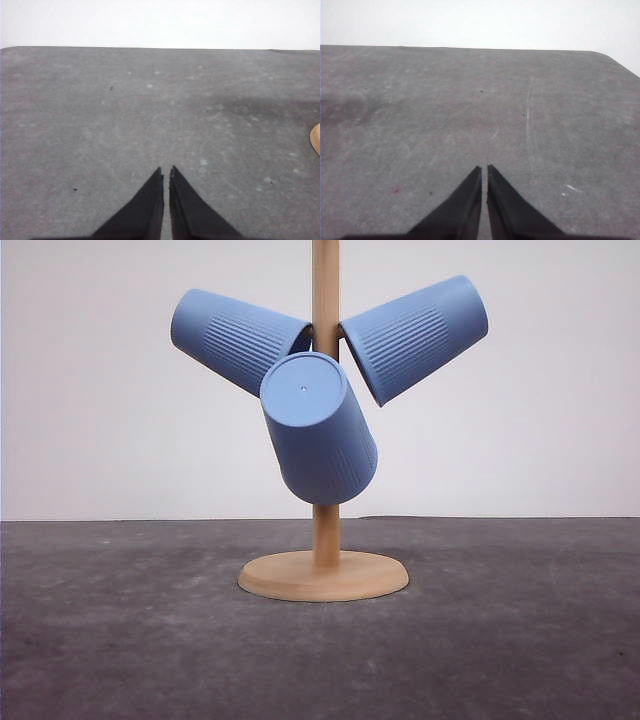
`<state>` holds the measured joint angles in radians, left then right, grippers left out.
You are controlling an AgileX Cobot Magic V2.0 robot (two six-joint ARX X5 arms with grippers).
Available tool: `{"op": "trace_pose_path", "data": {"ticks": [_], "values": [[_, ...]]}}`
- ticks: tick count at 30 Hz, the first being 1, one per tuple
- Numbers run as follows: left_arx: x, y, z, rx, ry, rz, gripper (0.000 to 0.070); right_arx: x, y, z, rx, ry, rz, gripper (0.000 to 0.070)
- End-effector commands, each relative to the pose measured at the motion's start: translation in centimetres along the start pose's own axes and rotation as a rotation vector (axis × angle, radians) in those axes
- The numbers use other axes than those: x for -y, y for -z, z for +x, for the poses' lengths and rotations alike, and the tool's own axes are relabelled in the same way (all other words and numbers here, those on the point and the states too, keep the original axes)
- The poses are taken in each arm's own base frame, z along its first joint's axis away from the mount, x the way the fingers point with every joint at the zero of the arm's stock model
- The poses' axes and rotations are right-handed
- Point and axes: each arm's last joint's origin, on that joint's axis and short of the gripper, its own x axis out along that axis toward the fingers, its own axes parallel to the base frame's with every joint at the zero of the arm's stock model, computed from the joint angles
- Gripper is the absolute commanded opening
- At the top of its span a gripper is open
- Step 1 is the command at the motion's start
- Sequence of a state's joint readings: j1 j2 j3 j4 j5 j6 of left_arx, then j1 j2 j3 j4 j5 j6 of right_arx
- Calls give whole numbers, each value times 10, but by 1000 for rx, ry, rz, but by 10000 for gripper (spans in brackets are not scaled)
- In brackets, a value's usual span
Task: Place three cups
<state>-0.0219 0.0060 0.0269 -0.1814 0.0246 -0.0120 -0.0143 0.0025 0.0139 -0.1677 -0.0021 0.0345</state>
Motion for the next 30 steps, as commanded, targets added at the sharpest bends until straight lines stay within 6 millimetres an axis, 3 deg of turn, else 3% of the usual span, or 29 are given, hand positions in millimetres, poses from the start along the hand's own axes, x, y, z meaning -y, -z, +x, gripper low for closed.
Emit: {"op": "trace_pose_path", "data": {"ticks": [1, 30], "values": [[0, 5, 1, -18, -3, -1, 0, 0, 0, 0, 7, 4, 13, 19], [0, 5, 1, -19, -3, -1, 0, 0, 0, 0, 7, 4, 13, 19]]}}
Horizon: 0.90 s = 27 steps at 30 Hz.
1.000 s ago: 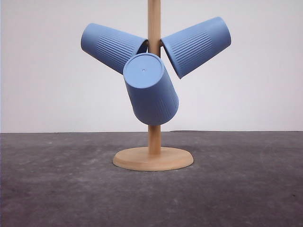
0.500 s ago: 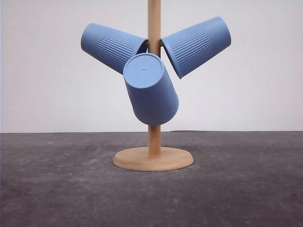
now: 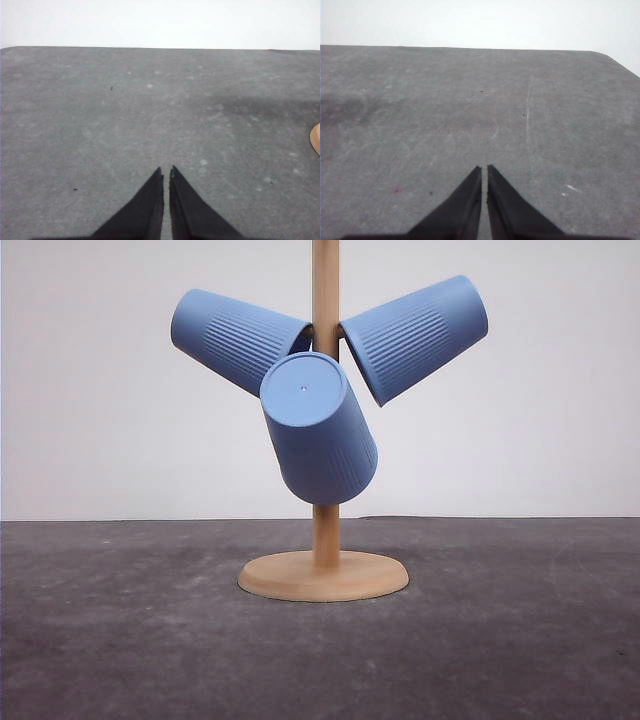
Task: Place three cups
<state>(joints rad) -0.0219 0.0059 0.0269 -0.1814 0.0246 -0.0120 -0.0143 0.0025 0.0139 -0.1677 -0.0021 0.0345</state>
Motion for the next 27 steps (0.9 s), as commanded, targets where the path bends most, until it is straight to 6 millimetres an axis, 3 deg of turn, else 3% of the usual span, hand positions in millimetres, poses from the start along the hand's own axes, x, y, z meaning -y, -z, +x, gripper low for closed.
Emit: {"op": "trace_pose_path", "data": {"ticks": [1, 27], "values": [[0, 5, 1, -19, -3, -1, 0, 0, 0, 0, 7, 4, 13, 19], [0, 5, 1, -18, -3, -1, 0, 0, 0, 0, 7, 4, 13, 19]]}}
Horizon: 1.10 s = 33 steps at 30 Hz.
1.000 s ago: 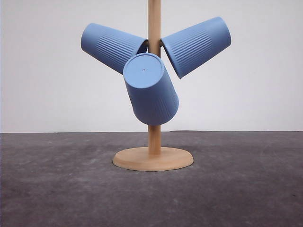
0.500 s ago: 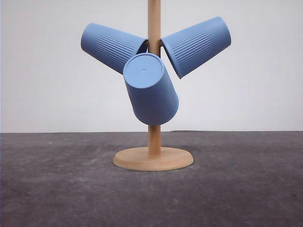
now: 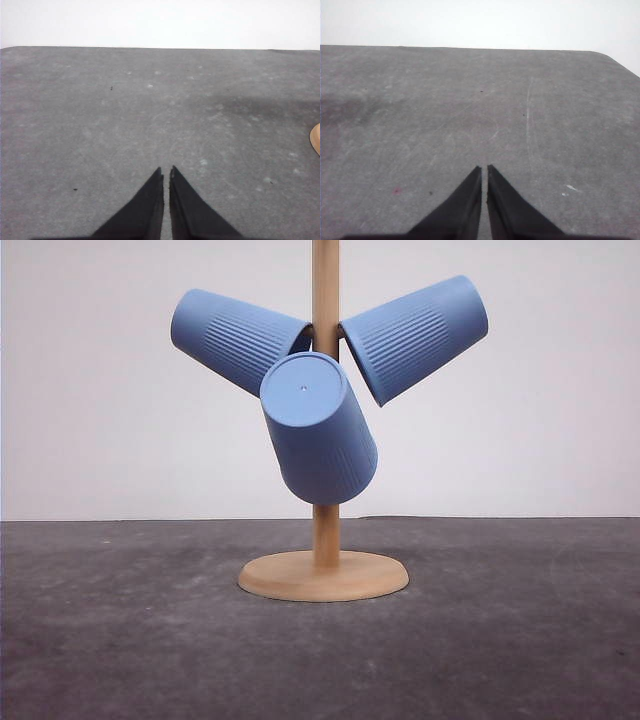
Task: Place three cups
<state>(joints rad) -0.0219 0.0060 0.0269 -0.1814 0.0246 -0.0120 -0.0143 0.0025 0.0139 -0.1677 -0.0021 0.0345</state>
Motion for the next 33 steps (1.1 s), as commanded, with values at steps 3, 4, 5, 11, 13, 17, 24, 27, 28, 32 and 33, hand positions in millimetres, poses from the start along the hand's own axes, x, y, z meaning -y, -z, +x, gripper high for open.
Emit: {"op": "trace_pose_path", "data": {"ticks": [3, 4, 5, 11, 13, 17, 24, 27, 28, 32, 33], "values": [[0, 5, 1, -19, -3, -1, 0, 0, 0, 0, 7, 4, 13, 19], [0, 5, 1, -19, -3, -1, 0, 0, 0, 0, 7, 4, 13, 19], [0, 5, 1, -19, -3, -1, 0, 0, 0, 0, 7, 4, 13, 19], [0, 5, 1, -19, -3, -1, 0, 0, 0, 0, 7, 4, 13, 19], [0, 5, 1, -19, -3, -1, 0, 0, 0, 0, 7, 4, 13, 19], [0, 5, 1, -19, -3, -1, 0, 0, 0, 0, 7, 4, 13, 19], [0, 5, 1, -19, -3, -1, 0, 0, 0, 0, 7, 4, 13, 19], [0, 5, 1, -18, -3, -1, 0, 0, 0, 0, 7, 4, 13, 19], [0, 5, 1, -19, -3, -1, 0, 0, 0, 0, 7, 4, 13, 19], [0, 5, 1, -19, -3, -1, 0, 0, 0, 0, 7, 4, 13, 19], [0, 5, 1, -19, -3, -1, 0, 0, 0, 0, 7, 4, 13, 19]]}}
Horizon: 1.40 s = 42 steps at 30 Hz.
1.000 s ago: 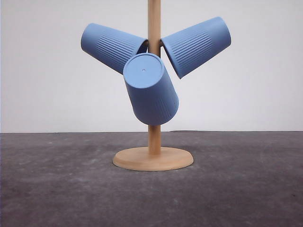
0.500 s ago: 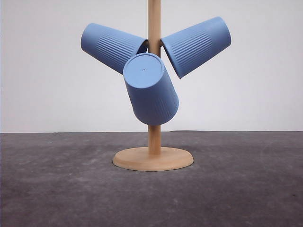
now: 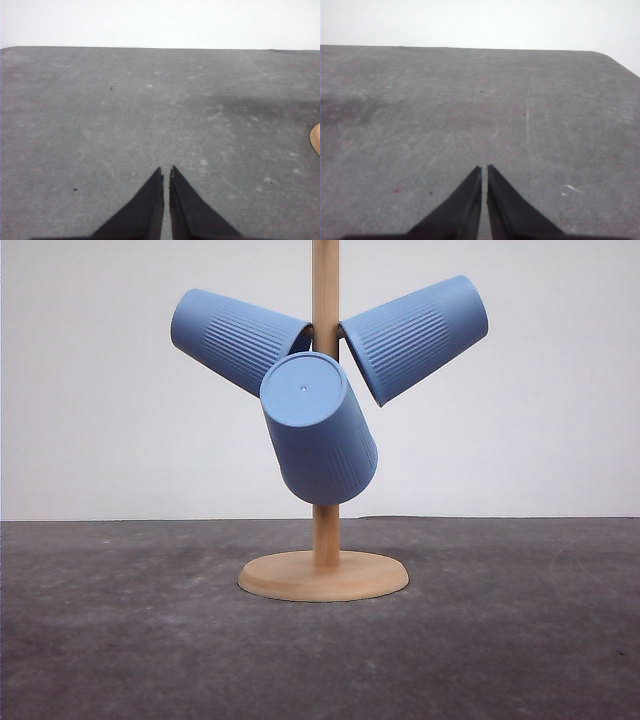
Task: Place three cups
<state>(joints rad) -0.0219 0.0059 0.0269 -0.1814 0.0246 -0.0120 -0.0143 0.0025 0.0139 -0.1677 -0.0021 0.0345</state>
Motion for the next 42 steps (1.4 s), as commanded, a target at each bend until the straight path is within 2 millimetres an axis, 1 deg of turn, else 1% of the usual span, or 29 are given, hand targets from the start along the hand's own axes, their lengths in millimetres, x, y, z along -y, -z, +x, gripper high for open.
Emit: {"op": "trace_pose_path", "data": {"ticks": [1, 42], "values": [[0, 5, 1, -19, -3, -1, 0, 0, 0, 0, 7, 4, 13, 19], [0, 5, 1, -18, -3, -1, 0, 0, 0, 0, 7, 4, 13, 19]]}}
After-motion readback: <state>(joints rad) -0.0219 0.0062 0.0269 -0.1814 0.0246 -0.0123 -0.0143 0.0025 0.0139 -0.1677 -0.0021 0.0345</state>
